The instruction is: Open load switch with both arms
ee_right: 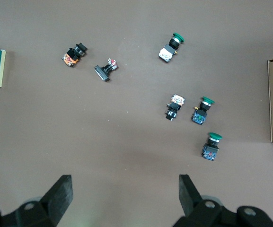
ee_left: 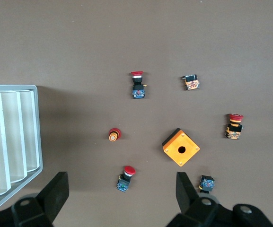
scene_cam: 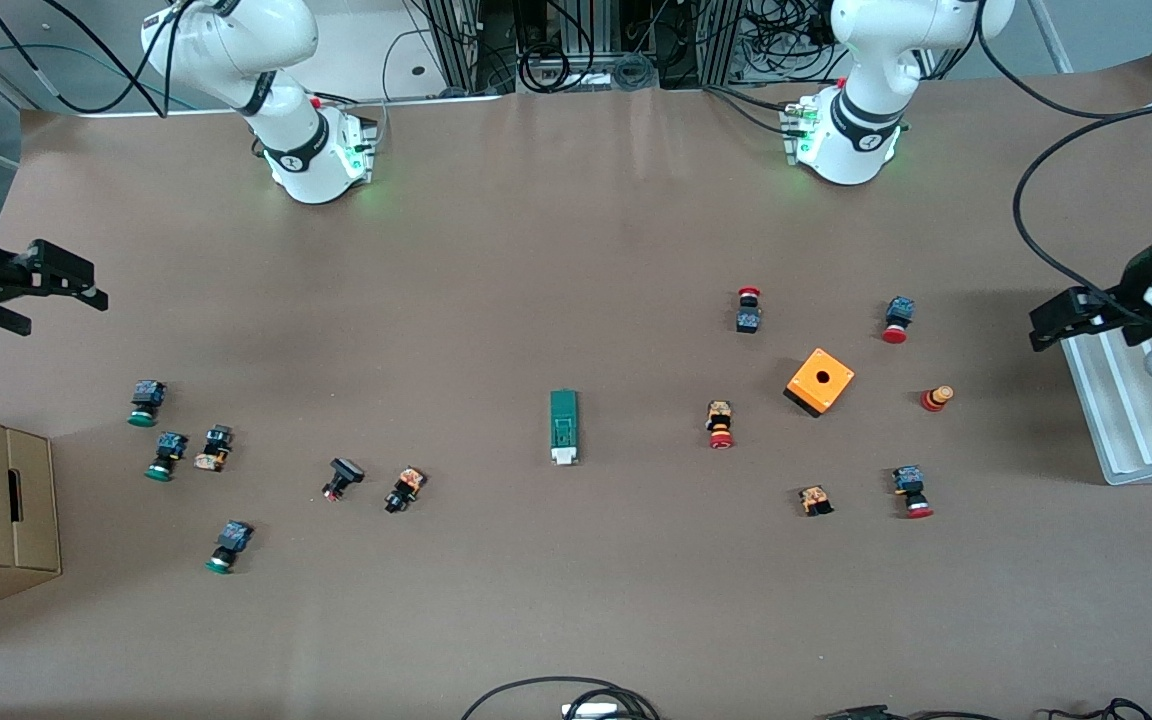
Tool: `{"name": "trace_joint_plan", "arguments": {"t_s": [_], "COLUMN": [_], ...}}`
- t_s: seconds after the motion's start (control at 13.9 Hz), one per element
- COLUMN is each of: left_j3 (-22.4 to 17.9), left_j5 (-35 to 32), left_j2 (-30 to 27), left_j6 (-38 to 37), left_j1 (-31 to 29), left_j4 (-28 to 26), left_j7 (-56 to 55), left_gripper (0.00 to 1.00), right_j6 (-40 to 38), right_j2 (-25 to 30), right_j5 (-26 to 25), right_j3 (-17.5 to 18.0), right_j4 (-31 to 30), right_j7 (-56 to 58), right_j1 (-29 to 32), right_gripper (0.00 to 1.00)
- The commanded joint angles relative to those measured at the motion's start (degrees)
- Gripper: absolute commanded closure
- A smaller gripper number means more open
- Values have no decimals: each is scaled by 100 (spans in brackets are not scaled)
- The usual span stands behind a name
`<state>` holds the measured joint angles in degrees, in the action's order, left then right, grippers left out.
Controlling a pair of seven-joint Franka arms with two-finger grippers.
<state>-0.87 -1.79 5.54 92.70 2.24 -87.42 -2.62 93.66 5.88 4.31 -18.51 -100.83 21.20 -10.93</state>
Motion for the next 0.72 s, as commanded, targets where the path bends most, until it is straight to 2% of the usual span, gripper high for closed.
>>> {"name": "trace_joint_plan", "arguments": {"t_s": [0.0, 0.65], "left_j3": [78, 333], "left_j5": [-85, -50], "left_j2": [489, 895], "left_j6": [-24, -7], "left_j1": [74, 505], "left_j4": [242, 375], "left_j7": [16, 402], "left_gripper": [0, 0], "right_j6": [-14, 21], "right_j2": [-16, -52], "right_j5": [-115, -97], "right_j3": [5, 5], "right_j4": [-51, -51], "right_j7": [-19, -19], "right_j1": [3, 3], "right_gripper": [0, 0]}}
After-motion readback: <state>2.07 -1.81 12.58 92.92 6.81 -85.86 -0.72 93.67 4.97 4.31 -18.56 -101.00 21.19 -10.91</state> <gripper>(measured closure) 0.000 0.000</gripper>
